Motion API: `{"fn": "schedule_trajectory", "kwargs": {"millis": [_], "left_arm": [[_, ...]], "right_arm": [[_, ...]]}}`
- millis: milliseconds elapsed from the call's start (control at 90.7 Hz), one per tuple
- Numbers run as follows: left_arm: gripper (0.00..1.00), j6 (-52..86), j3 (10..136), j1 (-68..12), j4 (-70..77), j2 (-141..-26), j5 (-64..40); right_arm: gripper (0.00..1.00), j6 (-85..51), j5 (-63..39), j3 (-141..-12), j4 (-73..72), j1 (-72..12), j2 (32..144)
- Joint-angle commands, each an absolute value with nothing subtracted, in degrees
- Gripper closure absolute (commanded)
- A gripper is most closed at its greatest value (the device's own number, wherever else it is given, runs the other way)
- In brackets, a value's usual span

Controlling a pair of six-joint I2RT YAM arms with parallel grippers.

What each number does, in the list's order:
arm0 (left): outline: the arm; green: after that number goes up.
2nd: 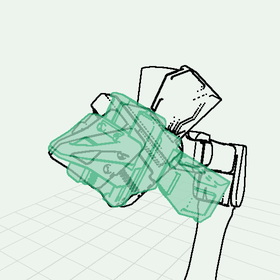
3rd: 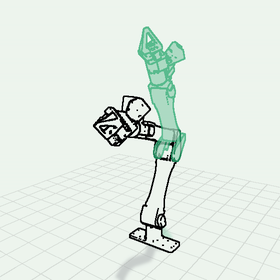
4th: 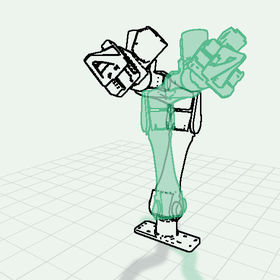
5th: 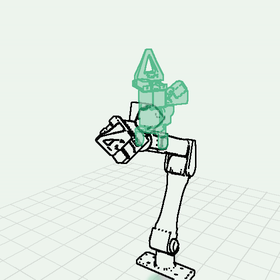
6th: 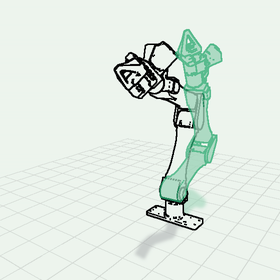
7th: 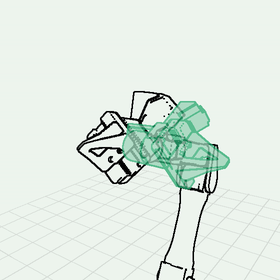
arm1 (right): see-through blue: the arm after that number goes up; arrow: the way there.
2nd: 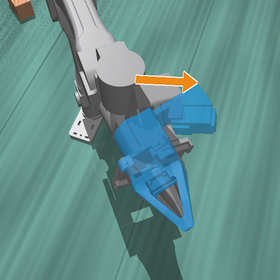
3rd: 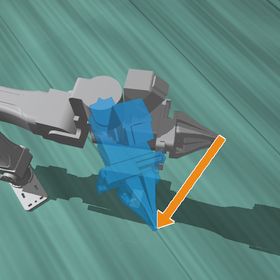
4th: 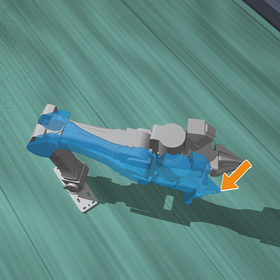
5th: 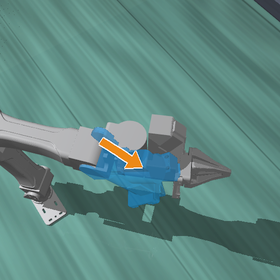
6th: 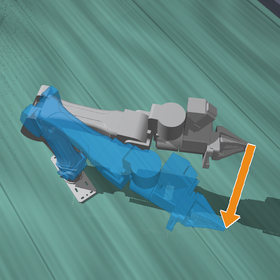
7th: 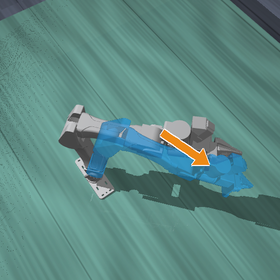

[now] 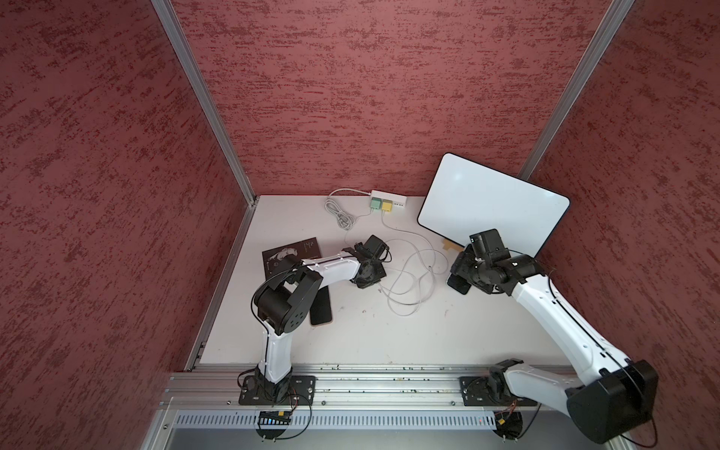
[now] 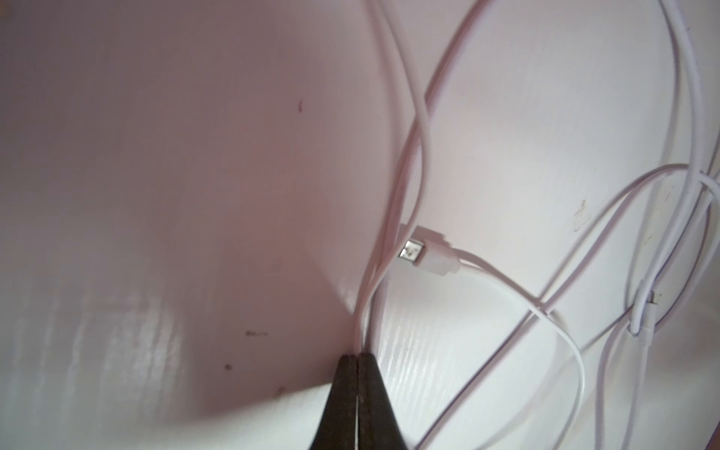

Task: Unplug the charging cable from the phone
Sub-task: Move the charging cable to the center of the board.

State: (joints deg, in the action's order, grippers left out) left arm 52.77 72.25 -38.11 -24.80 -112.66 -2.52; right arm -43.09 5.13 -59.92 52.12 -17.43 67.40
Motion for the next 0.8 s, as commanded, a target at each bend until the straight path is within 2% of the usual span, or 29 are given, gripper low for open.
{"fn": "schedule_trajectory", "kwargs": {"millis": [0, 55, 198, 320, 496, 606, 793], "left_arm": [[0.96, 51.0, 74.1, -39.0, -27.0, -114.7, -2.9], [0.83, 50.7, 74.1, -39.0, -27.1, -113.9, -2.7], [0.6, 49.4, 73.1, -39.1, -28.1, -110.3, -1.7], [0.47, 48.9, 71.3, -39.2, -28.8, -106.9, -1.3], [0.35, 48.5, 67.4, -39.3, -29.1, -100.7, -0.7], [0.24, 47.7, 65.5, -39.3, -30.8, -96.6, 1.6], [0.21, 46.8, 61.6, -37.9, -35.4, -88.9, 7.2]], "right_arm": [[0.72, -43.5, 5.7, -60.3, 50.5, -18.0, 66.4], [0.72, -43.5, 5.3, -60.3, 50.5, -18.0, 66.4], [0.73, -43.2, 4.9, -60.5, 50.3, -17.9, 66.7], [0.73, -43.2, 3.8, -60.5, 49.5, -18.3, 67.4], [0.74, -42.5, 4.0, -62.1, 49.2, -20.9, 69.2], [0.74, -42.2, 4.1, -63.4, 49.1, -22.8, 70.4], [0.75, -42.1, 4.6, -66.3, 48.5, -27.5, 73.8]]}}
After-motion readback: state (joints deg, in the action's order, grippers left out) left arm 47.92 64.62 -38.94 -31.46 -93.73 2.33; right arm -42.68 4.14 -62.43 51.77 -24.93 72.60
